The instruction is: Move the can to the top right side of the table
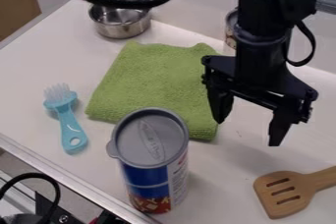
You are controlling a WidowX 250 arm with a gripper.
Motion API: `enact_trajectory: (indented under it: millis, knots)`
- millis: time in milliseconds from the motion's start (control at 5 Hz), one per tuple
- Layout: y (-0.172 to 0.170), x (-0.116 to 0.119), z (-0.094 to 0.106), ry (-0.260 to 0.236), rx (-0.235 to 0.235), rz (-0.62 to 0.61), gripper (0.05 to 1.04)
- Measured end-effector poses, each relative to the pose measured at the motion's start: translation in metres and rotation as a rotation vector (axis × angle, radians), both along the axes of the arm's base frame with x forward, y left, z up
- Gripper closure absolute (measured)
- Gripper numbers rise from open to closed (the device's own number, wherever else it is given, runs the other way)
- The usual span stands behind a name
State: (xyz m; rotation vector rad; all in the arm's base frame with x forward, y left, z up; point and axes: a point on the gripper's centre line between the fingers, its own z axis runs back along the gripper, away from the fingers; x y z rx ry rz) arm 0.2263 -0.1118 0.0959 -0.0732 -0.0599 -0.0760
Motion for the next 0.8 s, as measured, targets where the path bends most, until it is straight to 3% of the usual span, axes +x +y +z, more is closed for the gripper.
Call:
enact_trajectory:
  millis: [400, 600, 800]
  knots:
    - [0.003, -0.003, -0.001, 0.03, 0.039, 0.005, 0.087]
    - [0.006, 0.0, 0.009, 0.05, 0.03, -0.001, 0.087]
    - [0.016, -0.001, 0.029, 0.037, 0.005, 0.0, 0.087]
